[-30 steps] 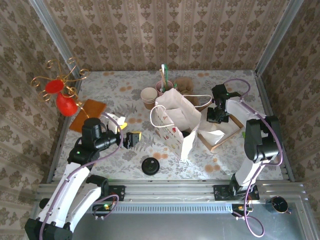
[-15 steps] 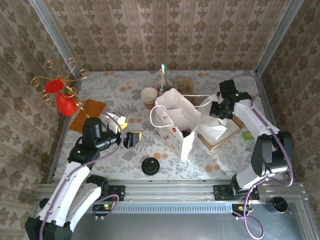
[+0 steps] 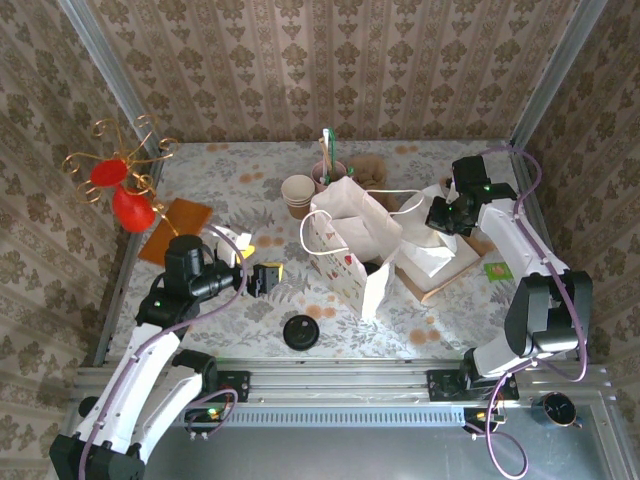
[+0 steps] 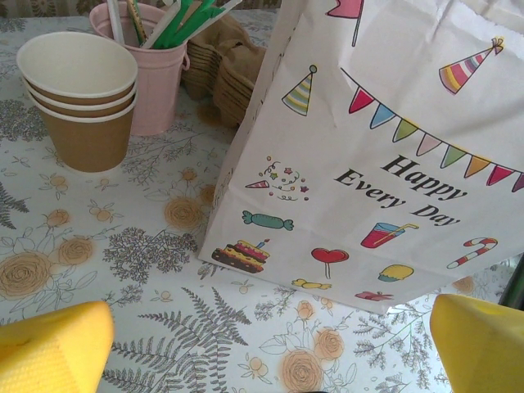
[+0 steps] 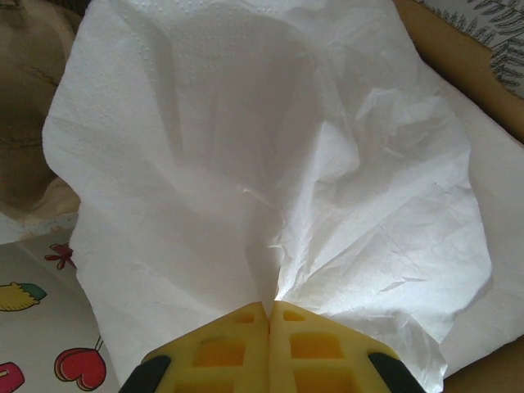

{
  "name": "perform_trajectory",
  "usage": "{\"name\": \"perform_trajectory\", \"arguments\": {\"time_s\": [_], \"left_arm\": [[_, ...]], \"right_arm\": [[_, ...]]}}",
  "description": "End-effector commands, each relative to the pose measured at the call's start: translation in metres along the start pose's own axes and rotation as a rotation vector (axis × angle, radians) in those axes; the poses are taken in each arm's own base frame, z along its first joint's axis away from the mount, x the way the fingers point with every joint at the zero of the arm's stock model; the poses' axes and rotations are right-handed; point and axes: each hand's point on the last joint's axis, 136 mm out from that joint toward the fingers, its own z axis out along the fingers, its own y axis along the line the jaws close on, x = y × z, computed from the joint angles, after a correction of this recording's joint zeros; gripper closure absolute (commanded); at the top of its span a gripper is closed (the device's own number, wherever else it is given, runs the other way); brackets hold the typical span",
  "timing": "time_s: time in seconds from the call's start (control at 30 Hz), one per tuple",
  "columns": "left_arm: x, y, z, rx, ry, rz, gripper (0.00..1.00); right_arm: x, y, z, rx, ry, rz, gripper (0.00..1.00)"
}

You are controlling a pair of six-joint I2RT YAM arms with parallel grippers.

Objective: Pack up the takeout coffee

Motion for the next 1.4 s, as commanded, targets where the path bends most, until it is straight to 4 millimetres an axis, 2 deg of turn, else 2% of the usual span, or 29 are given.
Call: {"name": "perform_trajectory", "arguments": {"time_s": [0.0,0.17,0.33,0.5,0.77,0.97,1.13,1.37], "left_arm": [[0.000,-0.005,0.000,0.023,-0.002,0.000,0.00],[-0.001,-0.006,-0.002,0.024,-0.008,0.005,0.00],[-0.002,-0.007,-0.002,0.028,-0.015,0.007,0.00],[-0.008,-0.008,-0.006,0.024,-0.036,0.017,0.00],[-0.017,-0.012,-0.012,0.032,-0.070,0.013,0.00],[-0.031,-0.016,-0.022,0.033,-0.138,0.025,0.00],[-0.052,-0.028,-0.035,0.081,-0.206,-0.002,0.00],[-0.063,-0.037,-0.042,0.110,-0.219,-0.038,0.00]], "right_arm": [[-0.001,0.001,-0.004,-0.042,-0.002,0.062,0.99],[-0.014,0.000,-0.027,-0.077,-0.109,0.100,1.00],[-0.029,0.004,-0.078,-0.130,-0.316,0.102,1.00],[-0.038,0.013,-0.117,-0.194,-0.410,0.092,1.00],[-0.044,0.017,-0.154,-0.222,-0.477,0.104,1.00],[-0.047,0.011,-0.165,-0.183,-0.507,0.101,1.00],[-0.045,0.003,-0.161,-0.149,-0.495,0.102,1.00],[-0.043,-0.015,-0.156,-0.078,-0.499,0.117,1.00]]}}
